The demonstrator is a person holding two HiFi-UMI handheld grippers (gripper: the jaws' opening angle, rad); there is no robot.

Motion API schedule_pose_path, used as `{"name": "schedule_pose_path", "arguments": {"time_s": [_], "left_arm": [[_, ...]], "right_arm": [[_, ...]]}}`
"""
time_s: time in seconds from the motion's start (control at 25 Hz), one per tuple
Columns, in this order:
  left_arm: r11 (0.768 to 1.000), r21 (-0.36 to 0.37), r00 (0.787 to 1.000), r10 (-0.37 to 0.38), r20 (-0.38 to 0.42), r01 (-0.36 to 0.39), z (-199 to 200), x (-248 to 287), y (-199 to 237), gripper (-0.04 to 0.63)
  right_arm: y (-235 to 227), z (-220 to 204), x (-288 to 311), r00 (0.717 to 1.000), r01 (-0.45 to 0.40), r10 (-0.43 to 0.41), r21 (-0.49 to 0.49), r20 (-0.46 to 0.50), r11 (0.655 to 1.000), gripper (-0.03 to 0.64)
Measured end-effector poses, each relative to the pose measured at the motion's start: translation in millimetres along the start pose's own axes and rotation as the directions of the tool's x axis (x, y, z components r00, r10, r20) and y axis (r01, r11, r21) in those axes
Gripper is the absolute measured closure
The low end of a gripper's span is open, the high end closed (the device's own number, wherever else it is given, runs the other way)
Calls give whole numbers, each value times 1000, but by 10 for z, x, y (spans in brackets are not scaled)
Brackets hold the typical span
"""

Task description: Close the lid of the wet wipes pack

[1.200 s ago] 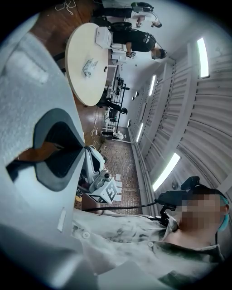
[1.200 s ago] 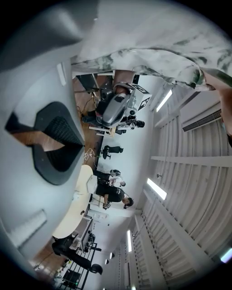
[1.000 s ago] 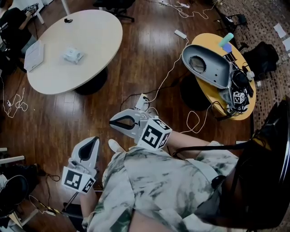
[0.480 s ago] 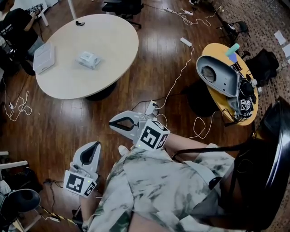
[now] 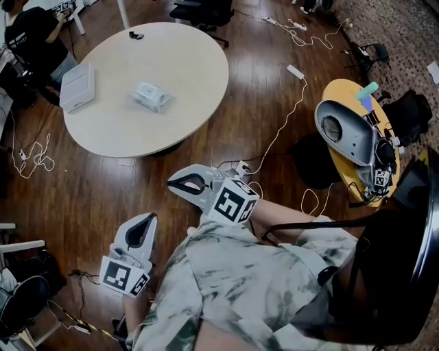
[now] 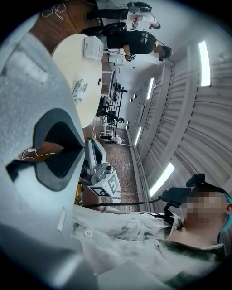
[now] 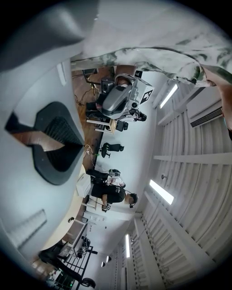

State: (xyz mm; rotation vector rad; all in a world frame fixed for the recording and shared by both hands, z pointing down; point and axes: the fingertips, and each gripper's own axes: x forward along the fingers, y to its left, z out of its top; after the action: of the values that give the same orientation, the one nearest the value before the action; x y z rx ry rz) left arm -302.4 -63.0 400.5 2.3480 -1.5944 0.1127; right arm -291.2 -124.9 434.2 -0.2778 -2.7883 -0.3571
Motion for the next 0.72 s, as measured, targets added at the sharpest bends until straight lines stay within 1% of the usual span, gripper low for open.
{"name": "schedule_pose_path", "arguments": {"time_s": [0.2,0.44,0.6,0.72], "left_arm": [[1000,0,1000,15,0,-15,148,265,327,595],[999,-2,999,48,6,-48,374,599,747,595],[997,-18,997,71,6,-71,483,819,1035,595],[996,-20,996,92,11,-92,533,895,1131,595]], "right_arm": [[-429,-96,212,1000,-11,11,-5,9,1000,611],[-940,-182,502,999,-44,44,-95,-7,994,611],[-1305,-308,719,997,-70,67,-111,-24,991,611],[-1429,-406,821,996,-84,79,-141,-41,986,611]]}}
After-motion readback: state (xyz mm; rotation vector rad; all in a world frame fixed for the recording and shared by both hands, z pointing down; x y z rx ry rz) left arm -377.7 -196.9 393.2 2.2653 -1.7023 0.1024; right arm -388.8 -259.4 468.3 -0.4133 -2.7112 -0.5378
